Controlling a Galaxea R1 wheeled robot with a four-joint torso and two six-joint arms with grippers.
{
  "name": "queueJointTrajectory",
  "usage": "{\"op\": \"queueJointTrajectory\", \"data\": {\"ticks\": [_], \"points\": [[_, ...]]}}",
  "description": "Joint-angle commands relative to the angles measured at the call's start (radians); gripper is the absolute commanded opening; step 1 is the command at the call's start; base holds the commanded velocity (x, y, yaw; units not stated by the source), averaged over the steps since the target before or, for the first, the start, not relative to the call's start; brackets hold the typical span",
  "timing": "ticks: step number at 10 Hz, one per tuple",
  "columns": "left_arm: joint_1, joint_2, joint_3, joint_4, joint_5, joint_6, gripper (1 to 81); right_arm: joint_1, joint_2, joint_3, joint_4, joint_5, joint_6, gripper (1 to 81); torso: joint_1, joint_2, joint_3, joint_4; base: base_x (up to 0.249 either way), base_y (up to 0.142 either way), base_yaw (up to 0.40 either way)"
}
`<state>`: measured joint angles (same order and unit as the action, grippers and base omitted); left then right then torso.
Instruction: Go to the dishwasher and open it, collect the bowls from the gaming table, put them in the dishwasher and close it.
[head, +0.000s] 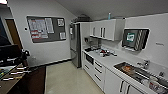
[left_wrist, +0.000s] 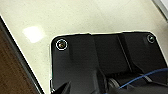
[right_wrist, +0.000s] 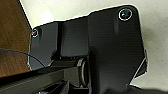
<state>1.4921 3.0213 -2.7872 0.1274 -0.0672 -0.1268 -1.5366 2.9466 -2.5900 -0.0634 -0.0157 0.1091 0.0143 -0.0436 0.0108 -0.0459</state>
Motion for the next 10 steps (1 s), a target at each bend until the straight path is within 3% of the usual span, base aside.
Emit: {"op": "queueJointTrajectory", "data": {"ticks": [1,10], "points": [[-0.057,-0.01,-0.005,0.0,0.046,0.007,81.1,0.055,-0.002,0.007,0.004,-0.044,0.001,81.1,0.0,0.0,0.0,0.0,0.0,0.0,0.35],[-0.057,-0.005,-0.005,-0.003,0.049,0.006,81.1,0.054,-0.005,0.004,0.004,-0.029,0.004,81.1,0.0,0.0,0.0,0.0,0.0,0.0,0.35]]}}
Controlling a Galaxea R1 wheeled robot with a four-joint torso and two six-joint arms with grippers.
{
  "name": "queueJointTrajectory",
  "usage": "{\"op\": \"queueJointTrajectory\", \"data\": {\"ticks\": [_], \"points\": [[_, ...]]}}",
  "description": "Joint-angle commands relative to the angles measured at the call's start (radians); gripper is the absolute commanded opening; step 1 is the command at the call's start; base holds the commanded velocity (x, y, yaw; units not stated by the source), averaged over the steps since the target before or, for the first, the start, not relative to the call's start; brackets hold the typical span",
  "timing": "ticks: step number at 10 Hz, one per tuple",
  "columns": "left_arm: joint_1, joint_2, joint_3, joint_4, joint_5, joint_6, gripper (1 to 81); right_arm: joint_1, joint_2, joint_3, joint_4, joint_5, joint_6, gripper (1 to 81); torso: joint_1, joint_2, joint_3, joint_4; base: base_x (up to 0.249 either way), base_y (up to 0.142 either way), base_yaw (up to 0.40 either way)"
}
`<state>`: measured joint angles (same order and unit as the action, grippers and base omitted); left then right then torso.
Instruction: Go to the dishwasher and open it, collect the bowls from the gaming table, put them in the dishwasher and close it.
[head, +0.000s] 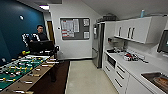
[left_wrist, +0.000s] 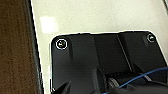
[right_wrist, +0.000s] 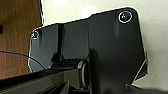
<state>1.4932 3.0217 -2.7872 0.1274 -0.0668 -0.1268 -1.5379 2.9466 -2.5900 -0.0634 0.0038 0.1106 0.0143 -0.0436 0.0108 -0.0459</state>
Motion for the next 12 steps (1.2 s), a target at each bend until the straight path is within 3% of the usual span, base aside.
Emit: {"op": "queueJointTrajectory", "data": {"ticks": [1,12], "points": [[-0.058,-0.006,-0.005,-0.003,0.05,0.006,81.1,0.057,-0.005,0.005,0.004,-0.048,0.003,81.1,0.0,0.0,0.0,0.0,0.0,0.0,0.35],[-0.052,-0.012,-0.005,-0.003,0.05,0.006,81.1,0.049,-0.004,0.007,0.004,-0.048,0.004,81.1,0.0,0.0,0.0,0.0,0.0,0.0,0.35]]}}
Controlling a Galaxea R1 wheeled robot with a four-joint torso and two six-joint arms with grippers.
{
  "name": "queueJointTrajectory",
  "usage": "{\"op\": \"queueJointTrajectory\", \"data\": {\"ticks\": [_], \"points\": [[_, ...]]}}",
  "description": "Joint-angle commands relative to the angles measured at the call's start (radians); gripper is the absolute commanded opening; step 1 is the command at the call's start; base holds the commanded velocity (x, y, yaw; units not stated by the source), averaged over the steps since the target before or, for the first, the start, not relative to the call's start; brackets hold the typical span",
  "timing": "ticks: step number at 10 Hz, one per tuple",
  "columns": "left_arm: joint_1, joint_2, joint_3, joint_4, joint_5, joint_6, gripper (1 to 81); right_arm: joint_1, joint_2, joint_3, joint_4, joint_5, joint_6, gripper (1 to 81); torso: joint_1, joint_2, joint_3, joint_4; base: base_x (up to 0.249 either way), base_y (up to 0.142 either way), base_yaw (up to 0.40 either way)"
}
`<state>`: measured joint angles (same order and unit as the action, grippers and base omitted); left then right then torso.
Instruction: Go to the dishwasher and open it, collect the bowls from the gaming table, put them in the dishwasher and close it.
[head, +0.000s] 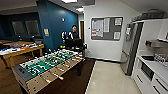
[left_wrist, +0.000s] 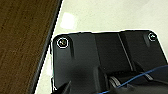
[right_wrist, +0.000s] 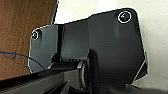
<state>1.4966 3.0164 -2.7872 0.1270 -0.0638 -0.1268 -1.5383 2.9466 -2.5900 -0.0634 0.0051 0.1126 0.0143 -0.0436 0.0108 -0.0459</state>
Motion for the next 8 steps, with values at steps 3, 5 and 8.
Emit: {"op": "queueJointTrajectory", "data": {"ticks": [3,5,8], "points": [[-0.055,-0.006,-0.005,-0.004,0.047,0.006,81.1,0.052,-0.005,0.007,0.002,-0.05,0.002,81.1,0.0,0.0,0.0,0.0,0.0,0.0,0.35],[-0.055,-0.006,-0.005,-0.004,0.047,0.006,81.1,0.056,-0.005,0.005,0.004,-0.05,0.002,81.1,0.0,0.0,0.0,0.0,0.0,0.0,0.35],[-0.055,-0.01,-0.005,-0.004,0.047,0.006,81.1,0.057,-0.005,0.004,0.004,-0.05,0.002,81.1,0.0,0.0,0.0,0.0,0.0,0.0,0.35]]}}
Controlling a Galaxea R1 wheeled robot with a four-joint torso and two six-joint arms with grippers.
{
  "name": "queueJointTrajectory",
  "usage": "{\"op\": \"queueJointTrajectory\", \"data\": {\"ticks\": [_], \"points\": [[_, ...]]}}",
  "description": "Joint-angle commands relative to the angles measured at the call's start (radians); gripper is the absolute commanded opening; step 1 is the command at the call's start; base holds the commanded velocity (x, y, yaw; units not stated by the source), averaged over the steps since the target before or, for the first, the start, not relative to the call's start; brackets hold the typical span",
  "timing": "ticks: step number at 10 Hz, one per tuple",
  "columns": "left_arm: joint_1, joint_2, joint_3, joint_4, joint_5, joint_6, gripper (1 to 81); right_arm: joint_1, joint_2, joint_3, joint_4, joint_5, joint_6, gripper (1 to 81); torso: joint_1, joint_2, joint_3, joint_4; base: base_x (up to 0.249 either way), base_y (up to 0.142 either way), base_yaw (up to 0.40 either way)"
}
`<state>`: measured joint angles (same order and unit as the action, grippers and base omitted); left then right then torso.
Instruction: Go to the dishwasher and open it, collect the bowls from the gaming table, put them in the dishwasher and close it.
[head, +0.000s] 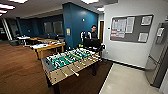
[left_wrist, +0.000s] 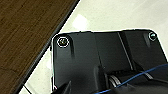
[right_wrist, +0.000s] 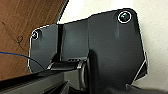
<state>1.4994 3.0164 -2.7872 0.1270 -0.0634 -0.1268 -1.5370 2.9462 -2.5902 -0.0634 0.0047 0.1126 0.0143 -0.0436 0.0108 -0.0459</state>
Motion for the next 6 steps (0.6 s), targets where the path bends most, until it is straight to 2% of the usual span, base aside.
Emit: {"op": "queueJointTrajectory", "data": {"ticks": [1,6], "points": [[-0.058,-0.009,-0.005,-0.004,0.047,0.006,81.1,0.056,-0.005,0.004,0.004,-0.051,0.002,81.1,0.0,0.0,0.0,0.0,0.0,0.0,0.35],[-0.058,-0.006,-0.005,-0.004,0.048,0.006,81.1,0.053,-0.006,0.003,0.004,-0.049,0.002,81.1,0.0,0.0,0.0,0.0,0.0,0.0,0.349]]}}
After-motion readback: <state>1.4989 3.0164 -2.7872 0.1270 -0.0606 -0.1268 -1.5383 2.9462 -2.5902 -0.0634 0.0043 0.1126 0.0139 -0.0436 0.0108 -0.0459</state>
